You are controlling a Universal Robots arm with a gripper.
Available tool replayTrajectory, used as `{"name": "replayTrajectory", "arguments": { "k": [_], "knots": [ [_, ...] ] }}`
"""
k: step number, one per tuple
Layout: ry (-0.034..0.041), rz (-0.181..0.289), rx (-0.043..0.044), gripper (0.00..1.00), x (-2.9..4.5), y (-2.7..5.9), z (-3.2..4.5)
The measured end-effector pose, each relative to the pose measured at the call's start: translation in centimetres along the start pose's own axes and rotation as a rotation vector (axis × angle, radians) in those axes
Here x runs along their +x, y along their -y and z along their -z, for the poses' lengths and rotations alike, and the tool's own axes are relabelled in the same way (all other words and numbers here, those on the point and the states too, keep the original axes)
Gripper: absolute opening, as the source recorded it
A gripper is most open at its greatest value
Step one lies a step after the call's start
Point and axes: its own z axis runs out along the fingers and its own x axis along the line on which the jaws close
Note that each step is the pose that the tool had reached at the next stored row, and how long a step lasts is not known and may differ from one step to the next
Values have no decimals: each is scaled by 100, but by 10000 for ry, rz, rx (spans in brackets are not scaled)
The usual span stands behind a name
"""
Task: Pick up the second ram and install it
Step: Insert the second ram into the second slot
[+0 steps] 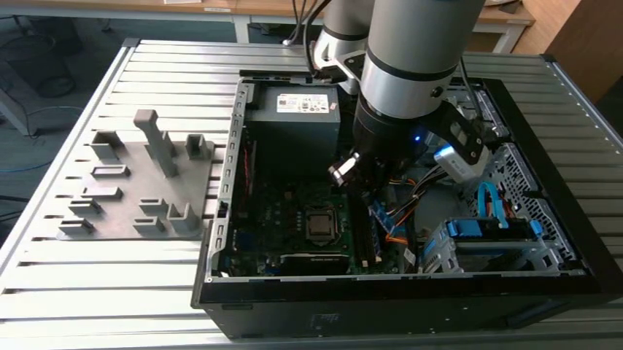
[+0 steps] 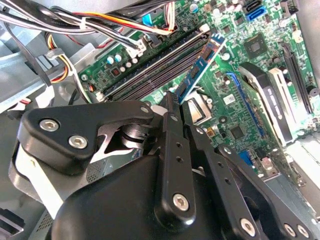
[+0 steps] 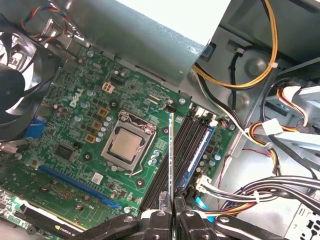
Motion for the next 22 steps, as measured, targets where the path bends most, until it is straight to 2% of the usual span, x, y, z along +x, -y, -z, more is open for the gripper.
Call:
{"name": "replayTrajectory", "arguments": {
  "k": [22],
  "knots": [
    [-8, -631, 28, 14, 0, 0, -1]
  ]
}}
